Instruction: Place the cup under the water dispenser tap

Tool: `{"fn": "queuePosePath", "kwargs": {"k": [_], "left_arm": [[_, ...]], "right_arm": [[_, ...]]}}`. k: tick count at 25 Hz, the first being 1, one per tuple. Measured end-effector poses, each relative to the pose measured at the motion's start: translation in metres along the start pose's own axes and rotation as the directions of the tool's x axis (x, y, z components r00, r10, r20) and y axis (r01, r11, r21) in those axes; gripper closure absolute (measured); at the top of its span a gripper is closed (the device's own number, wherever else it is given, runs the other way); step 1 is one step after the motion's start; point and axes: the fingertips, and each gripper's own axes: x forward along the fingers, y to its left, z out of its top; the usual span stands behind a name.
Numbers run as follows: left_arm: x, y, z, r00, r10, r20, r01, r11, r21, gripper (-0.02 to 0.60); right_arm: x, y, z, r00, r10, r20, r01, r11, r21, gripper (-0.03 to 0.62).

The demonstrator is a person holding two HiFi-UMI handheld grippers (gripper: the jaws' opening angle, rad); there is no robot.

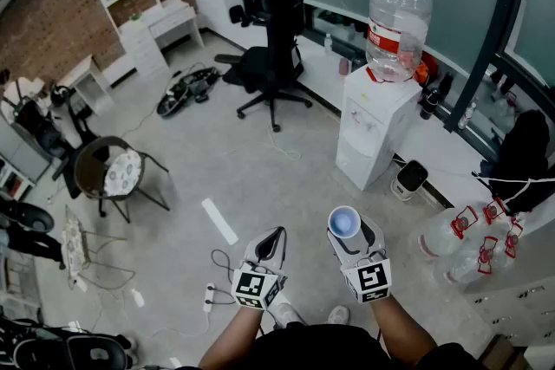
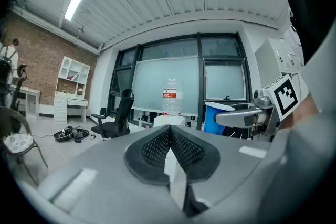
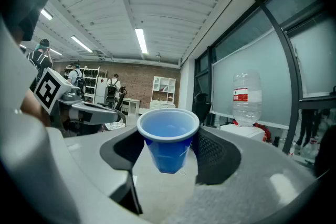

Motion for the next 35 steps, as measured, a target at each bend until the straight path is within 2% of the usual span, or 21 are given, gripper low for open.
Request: {"fn": "queuePosePath", "kwargs": {"k": [9,16,25,30,35], "left_arm": [[-0.013,0.006,-0.004,1.000,-0.009,-0.005,0.009,1.000,0.000,0.565],[-0.026,0.036,-0.012,1.000,0.000,0.003,0.000,1.000,-0.011,0.565],[-0.011,0.063,-0.015,0.998,-0.057,0.001,0.057,0.998,-0.023,0.565],[0.018,0.085,-0.024,0.999,-0.048,-0.017,0.048,0.998,-0.040,0.565],[0.064,0.106,-0.015,0.999,-0.034,-0.037,0.033,0.999,-0.040,0.565]], "right_arm": [[0.009,0.015,-0.005,0.999,-0.011,-0.035,0.010,1.000,-0.026,0.304],[0.025,0.034,-0.004,0.999,-0.029,-0.020,0.030,0.999,0.029,0.293],[0.057,0.043,0.007,0.998,-0.062,-0.018,0.063,0.998,0.026,0.298],[0.089,0.024,0.002,0.998,-0.057,-0.028,0.057,0.998,0.029,0.296],[0.123,-0.014,0.004,0.998,-0.054,-0.031,0.055,0.998,0.020,0.296]]}}
